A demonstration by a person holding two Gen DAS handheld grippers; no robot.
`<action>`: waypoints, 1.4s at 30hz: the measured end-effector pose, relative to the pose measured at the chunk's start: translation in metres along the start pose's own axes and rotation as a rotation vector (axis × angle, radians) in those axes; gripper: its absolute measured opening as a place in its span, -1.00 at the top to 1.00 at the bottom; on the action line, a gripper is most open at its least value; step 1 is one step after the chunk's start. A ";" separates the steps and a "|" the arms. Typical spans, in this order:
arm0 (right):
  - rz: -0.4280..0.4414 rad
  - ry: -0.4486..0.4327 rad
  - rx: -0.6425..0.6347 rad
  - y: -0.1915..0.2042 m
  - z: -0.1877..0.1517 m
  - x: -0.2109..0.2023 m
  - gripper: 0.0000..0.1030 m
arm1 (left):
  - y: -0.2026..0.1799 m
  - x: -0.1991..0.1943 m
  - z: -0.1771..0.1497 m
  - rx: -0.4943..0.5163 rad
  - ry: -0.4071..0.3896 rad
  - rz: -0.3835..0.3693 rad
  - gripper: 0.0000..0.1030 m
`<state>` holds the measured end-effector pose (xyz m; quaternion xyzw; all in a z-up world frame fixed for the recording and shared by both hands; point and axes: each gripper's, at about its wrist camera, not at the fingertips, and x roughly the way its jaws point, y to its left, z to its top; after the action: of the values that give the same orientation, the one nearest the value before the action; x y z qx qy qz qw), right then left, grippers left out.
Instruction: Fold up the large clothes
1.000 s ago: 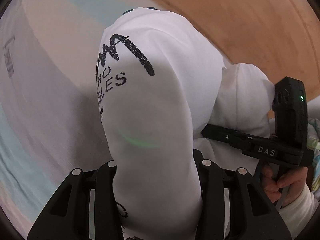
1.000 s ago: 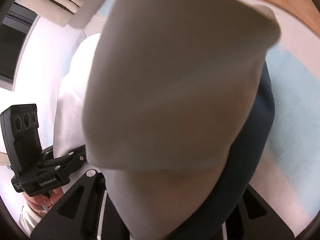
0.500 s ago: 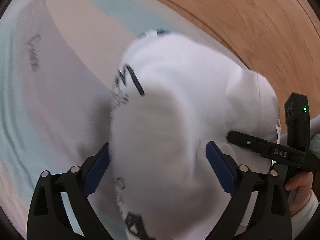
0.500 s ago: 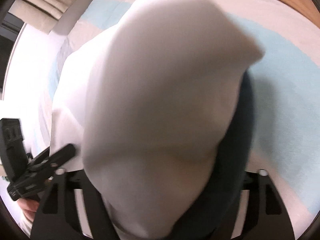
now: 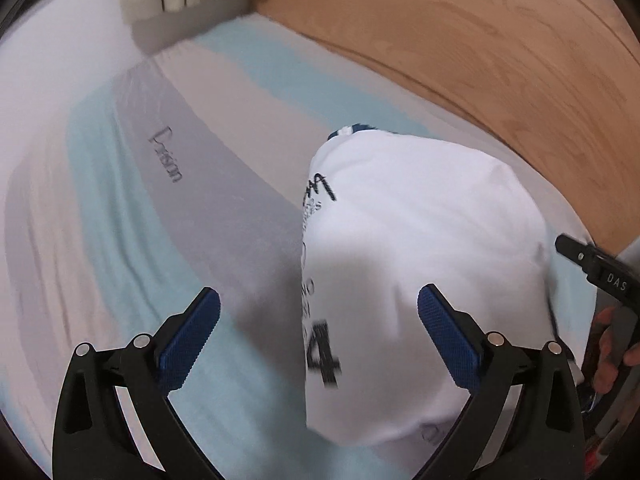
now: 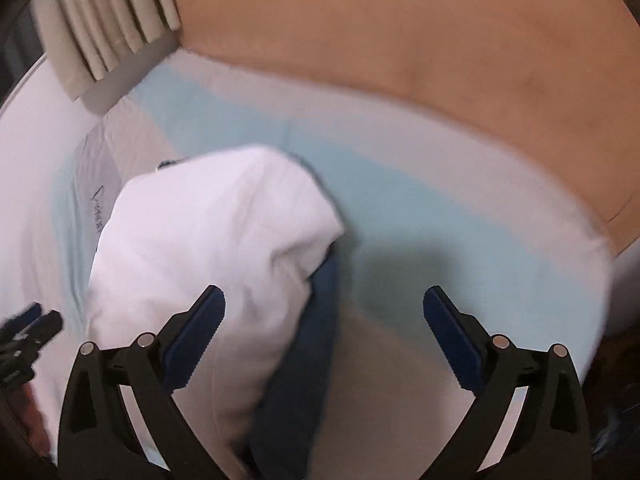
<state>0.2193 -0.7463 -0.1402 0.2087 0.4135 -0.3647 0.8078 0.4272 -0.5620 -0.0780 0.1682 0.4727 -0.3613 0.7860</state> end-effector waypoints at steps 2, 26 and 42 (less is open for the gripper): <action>-0.023 -0.059 -0.034 0.019 0.006 -0.022 -0.86 | -0.005 -0.022 -0.014 -0.015 -0.021 -0.025 -0.88; -0.102 -0.195 -0.019 0.031 -0.124 -0.315 -0.86 | -0.038 -0.249 -0.191 0.104 -0.198 -0.014 -0.89; -0.101 -0.200 -0.056 0.009 -0.162 -0.343 -0.86 | -0.070 -0.267 -0.226 0.072 -0.232 -0.006 -0.89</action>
<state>0.0077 -0.4943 0.0492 0.1277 0.3509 -0.4121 0.8311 0.1577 -0.3639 0.0463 0.1519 0.3659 -0.3974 0.8277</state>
